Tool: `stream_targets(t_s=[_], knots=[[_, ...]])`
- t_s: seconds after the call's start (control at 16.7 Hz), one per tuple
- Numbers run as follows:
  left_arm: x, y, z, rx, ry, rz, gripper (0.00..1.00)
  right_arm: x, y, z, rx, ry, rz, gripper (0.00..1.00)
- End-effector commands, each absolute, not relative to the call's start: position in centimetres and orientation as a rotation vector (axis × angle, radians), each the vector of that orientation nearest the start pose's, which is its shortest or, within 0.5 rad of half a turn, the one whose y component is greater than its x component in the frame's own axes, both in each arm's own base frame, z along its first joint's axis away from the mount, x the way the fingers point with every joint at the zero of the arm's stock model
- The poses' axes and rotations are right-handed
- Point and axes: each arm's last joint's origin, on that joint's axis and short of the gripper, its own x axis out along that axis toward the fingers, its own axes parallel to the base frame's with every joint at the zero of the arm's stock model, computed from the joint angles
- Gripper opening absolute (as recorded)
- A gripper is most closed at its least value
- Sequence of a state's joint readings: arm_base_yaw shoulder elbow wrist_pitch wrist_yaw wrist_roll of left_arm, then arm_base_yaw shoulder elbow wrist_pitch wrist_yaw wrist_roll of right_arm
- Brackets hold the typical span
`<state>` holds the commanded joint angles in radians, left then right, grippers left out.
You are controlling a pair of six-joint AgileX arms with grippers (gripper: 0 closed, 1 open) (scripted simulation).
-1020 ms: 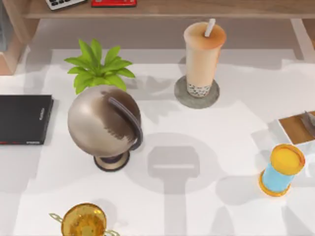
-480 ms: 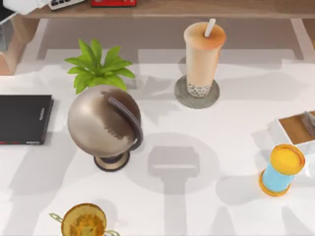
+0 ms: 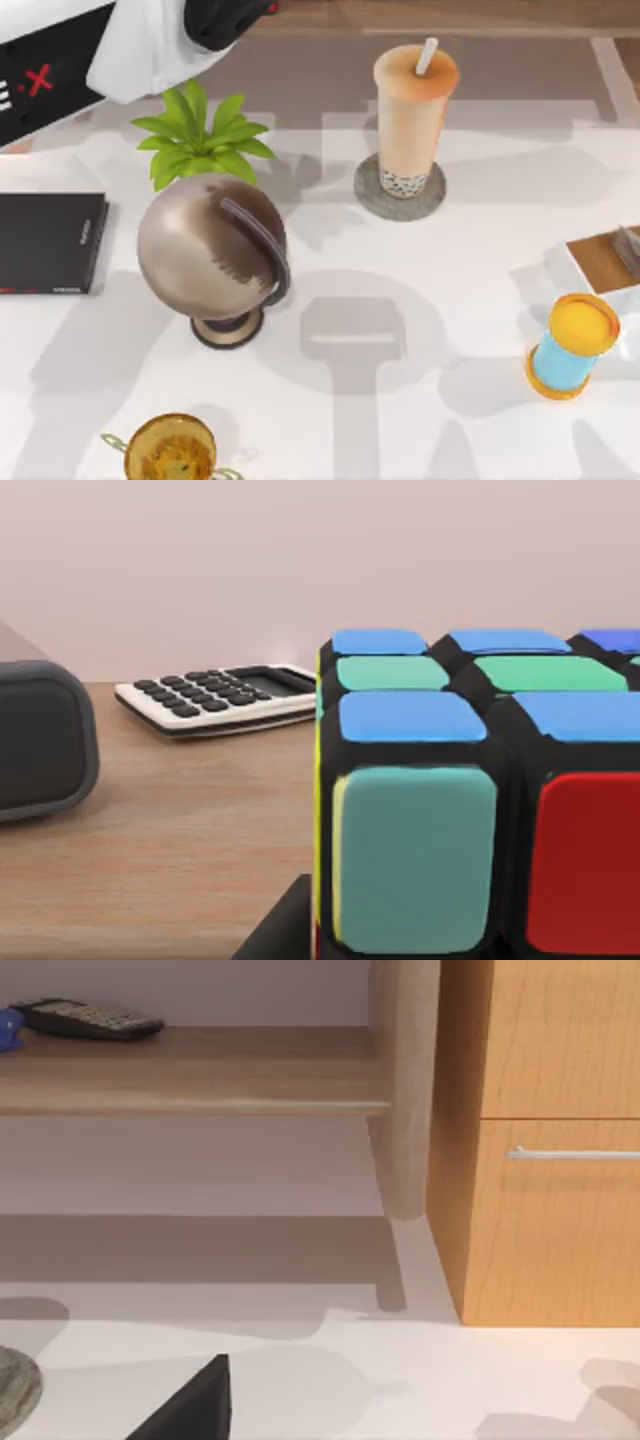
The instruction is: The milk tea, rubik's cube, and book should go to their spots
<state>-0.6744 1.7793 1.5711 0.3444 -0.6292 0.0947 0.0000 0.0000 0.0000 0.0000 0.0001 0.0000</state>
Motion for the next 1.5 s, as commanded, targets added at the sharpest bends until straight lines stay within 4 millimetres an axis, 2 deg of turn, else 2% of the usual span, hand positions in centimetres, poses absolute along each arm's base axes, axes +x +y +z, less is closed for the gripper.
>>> stream_targets(t_s=[0.3,0.72,0.9,1.08,1.38,1.5], knots=[[35.7,-24.6,38.6,-0.004,-0.111,-0.017,0.0,10.6,-0.1,16.0,0.0,0.0,0.0,1.0],[40.8,-24.7,40.2,-0.022,-0.141,-0.017,0.0,10.6,-0.1,16.0,0.0,0.0,0.0,1.0],[42.9,-24.6,39.9,-0.021,-0.136,-0.019,0.0,10.6,-0.1,16.0,0.0,0.0,0.0,1.0],[44.4,-24.7,38.8,-0.006,-0.108,-0.02,0.0,10.6,-0.1,16.0,0.0,0.0,0.0,1.0],[44.6,-24.8,38.4,-0.001,-0.099,-0.02,0.0,10.6,-0.1,16.0,0.0,0.0,0.0,1.0],[44.6,-24.8,38.4,-0.001,-0.099,-0.02,0.15,10.6,-0.1,16.0,0.0,0.0,0.0,1.0]])
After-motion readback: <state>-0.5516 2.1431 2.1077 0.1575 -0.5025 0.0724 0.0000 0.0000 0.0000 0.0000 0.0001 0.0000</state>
